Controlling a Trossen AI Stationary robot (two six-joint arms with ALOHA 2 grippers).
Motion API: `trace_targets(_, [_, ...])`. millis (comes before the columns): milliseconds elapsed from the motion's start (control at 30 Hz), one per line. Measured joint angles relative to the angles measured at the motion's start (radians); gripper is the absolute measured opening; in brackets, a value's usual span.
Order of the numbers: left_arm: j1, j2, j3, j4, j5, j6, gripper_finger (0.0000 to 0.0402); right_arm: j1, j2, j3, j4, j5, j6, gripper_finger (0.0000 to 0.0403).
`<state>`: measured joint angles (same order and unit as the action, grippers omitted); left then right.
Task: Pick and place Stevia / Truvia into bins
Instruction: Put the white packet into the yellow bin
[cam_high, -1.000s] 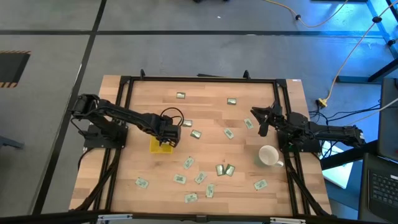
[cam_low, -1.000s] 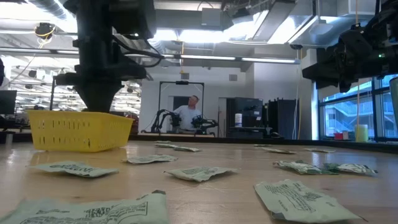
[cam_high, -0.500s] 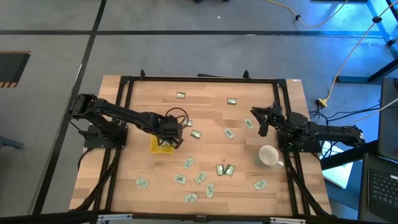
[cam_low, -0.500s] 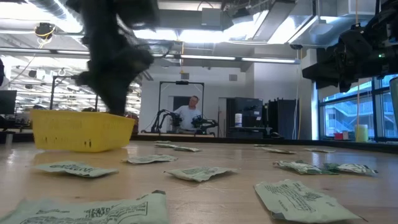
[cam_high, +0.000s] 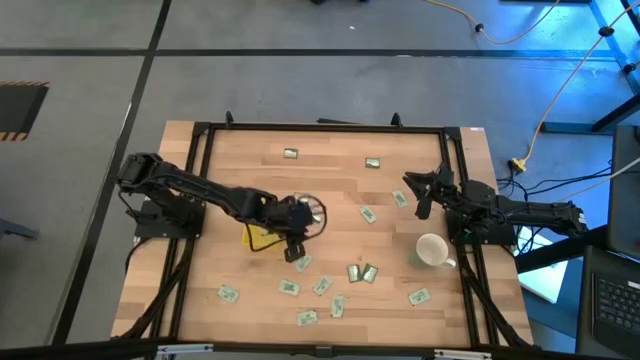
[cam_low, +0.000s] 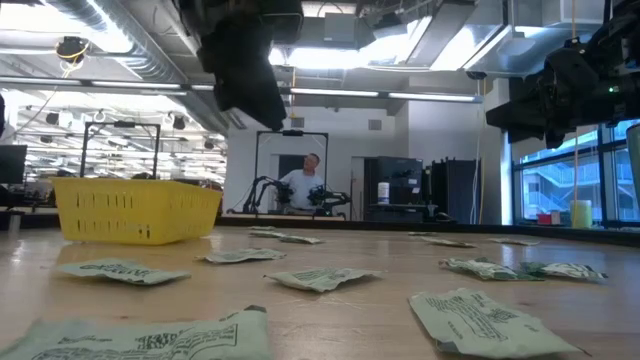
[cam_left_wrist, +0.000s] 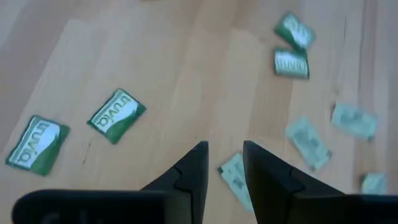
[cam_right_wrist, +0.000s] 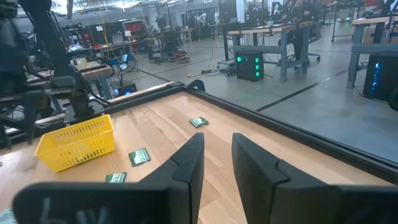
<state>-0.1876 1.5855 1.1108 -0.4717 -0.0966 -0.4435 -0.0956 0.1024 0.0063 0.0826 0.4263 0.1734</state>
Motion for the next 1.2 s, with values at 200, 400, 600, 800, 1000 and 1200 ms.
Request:
trace_targets(200, [-0.047,0.106,0.037,0.001,0.001,0.09,0.0095,0.0,0.0,0.0,0.0,0.0,0.001,0.0087])
trace_targets(400, [-0.084,0.224,0.083,-0.021,-0.006,0.169,0.0095,0.0,0.0,0.0,0.0,0.0,0.004,0.0087])
trace_targets(600, [-0.088,0.286,0.094,-0.038,0.045,0.169,0.0092,0.0,0.0,0.0,0.0,0.0,0.004,0.0087])
trace_targets(800, [-0.094,0.322,0.095,-0.035,0.048,0.169,0.0076,0.0,0.0,0.0,0.0,0.0,0.004,0.0087])
trace_targets(1000, [-0.1,0.362,0.101,-0.078,0.043,0.168,0.0078,0.0,0.0,0.0,0.0,0.0,0.003,0.0087])
trace_targets(1200, [-0.1,0.366,0.1,-0.097,0.051,0.159,0.0059,0.0,0.0,0.0,0.0,0.0,0.002,0.0087])
